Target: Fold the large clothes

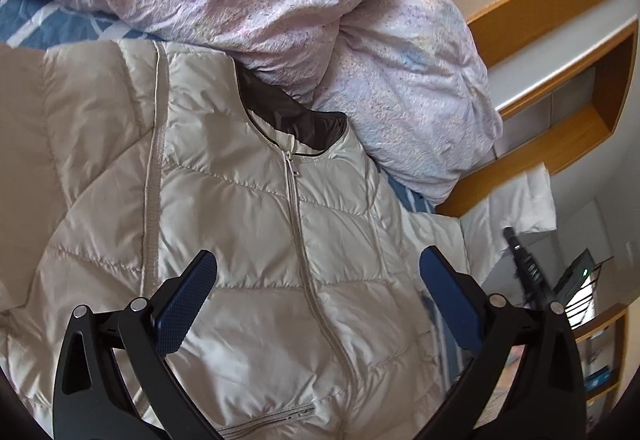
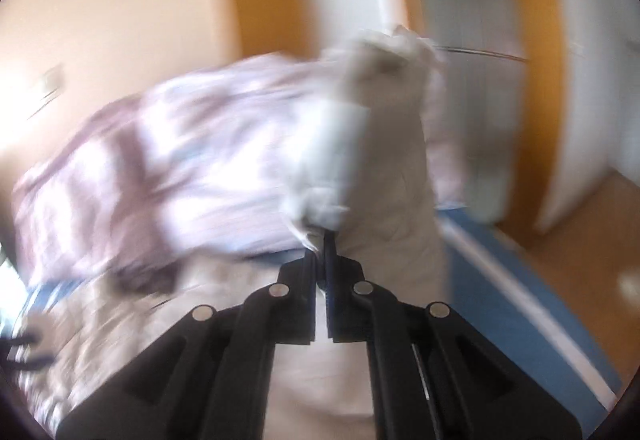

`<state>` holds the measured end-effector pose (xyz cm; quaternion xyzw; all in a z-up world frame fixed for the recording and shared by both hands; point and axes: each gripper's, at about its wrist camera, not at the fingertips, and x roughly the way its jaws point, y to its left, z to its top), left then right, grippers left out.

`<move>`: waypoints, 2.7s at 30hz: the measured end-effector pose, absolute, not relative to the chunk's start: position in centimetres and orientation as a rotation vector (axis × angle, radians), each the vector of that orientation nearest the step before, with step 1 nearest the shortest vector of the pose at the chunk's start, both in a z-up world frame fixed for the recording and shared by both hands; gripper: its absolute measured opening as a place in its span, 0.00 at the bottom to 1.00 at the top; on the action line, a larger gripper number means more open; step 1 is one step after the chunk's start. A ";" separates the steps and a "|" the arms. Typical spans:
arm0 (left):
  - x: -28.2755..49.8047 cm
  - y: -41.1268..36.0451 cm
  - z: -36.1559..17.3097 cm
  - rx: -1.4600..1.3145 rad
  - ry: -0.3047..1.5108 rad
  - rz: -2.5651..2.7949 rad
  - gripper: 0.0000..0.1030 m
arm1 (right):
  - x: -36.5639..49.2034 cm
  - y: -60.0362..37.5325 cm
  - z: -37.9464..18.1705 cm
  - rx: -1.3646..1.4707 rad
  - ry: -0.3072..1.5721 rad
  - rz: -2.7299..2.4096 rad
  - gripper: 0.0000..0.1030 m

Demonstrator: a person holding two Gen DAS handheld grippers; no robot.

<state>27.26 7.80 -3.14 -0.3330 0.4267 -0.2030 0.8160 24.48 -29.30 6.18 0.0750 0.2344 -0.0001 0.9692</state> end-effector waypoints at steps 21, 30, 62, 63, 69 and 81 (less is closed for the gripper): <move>31.3 3.4 -8.1 -0.879 1.104 -0.465 0.57 | 26.0 -14.0 -3.4 -0.076 0.810 0.311 0.05; 31.3 5.1 -7.6 -0.769 1.074 -0.320 0.15 | 25.5 -14.0 -1.8 -0.075 0.803 0.354 0.67; 30.1 1.4 -4.4 -0.392 0.931 -0.210 0.57 | 30.3 -21.7 -2.4 -0.027 0.845 -0.019 0.47; 30.5 1.2 -5.1 -0.398 0.955 -0.205 0.57 | 31.0 -22.7 -3.1 -0.012 0.867 -0.048 0.47; 31.8 0.6 -7.8 -0.328 0.985 -0.135 0.57 | 32.7 -21.9 -7.4 -0.143 0.961 -0.098 0.50; 30.8 0.0 -7.7 -0.222 0.960 -0.071 0.57 | 30.8 -22.4 -5.5 -0.070 0.915 -0.029 0.50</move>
